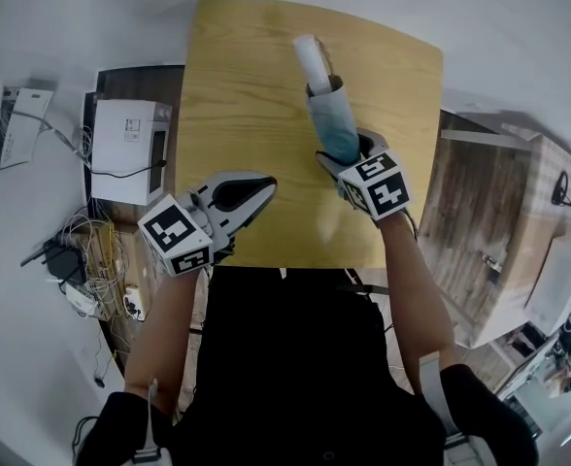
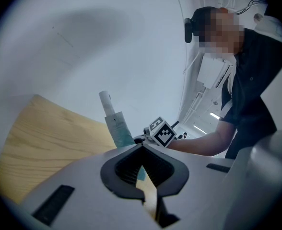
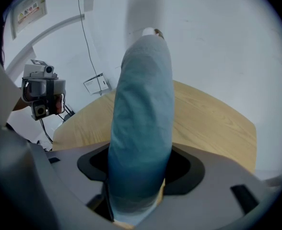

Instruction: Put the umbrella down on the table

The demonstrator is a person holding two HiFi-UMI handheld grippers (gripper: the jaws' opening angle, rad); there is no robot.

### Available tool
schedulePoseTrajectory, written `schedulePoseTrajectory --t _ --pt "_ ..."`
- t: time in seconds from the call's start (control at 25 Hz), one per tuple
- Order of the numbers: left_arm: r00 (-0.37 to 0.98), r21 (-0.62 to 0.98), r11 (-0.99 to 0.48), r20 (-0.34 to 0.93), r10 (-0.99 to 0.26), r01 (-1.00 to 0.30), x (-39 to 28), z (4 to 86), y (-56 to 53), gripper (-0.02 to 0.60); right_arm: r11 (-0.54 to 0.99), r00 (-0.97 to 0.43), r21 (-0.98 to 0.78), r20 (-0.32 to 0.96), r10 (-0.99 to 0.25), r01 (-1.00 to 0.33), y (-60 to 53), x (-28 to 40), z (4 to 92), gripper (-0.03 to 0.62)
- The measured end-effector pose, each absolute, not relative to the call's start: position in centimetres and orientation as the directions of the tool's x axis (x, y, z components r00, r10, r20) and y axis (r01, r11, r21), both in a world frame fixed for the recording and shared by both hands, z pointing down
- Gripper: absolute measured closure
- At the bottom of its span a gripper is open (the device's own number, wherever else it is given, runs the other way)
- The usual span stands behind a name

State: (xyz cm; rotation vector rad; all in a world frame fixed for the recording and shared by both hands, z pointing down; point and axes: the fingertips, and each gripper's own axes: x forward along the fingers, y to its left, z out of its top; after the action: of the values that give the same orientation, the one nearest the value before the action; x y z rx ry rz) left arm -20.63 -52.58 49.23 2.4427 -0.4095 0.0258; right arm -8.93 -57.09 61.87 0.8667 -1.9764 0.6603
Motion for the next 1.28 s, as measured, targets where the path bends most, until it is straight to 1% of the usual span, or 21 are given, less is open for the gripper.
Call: schedulePoseTrajectory --t 0.64,0.92,1.16,1.28 --pt "0.947 0.619 -0.724 0.11 -0.302 -0.303 -21.8 49.9 -52.6 0.571 0.595 -0.338 -0.122 0.903 -0.266 -0.794 -56.5 -9.1 66.1 0.294" --pt "0.947 0.613 -0.73 0.102 -0.305 -0.301 -21.8 49.5 -52.5 0.571 0.589 -0.292 -0.08 0.916 -0.275 -0.804 -56.5 -8.6 67.0 0.293" --pt "0.945 0.61 -0.731 0.097 -0.312 -0.304 -21.8 49.4 -52.4 0.571 0.612 -0.307 -0.087 0.914 -0.264 -0.786 -56.5 -8.9 67.1 0.293" --pt "0.945 0.604 -0.738 0.085 -0.315 -0.301 -21.6 48.9 -52.2 0.571 0.615 -0.342 -0.115 0.901 -0.266 -0.78 -56.3 -9.0 66.9 0.292"
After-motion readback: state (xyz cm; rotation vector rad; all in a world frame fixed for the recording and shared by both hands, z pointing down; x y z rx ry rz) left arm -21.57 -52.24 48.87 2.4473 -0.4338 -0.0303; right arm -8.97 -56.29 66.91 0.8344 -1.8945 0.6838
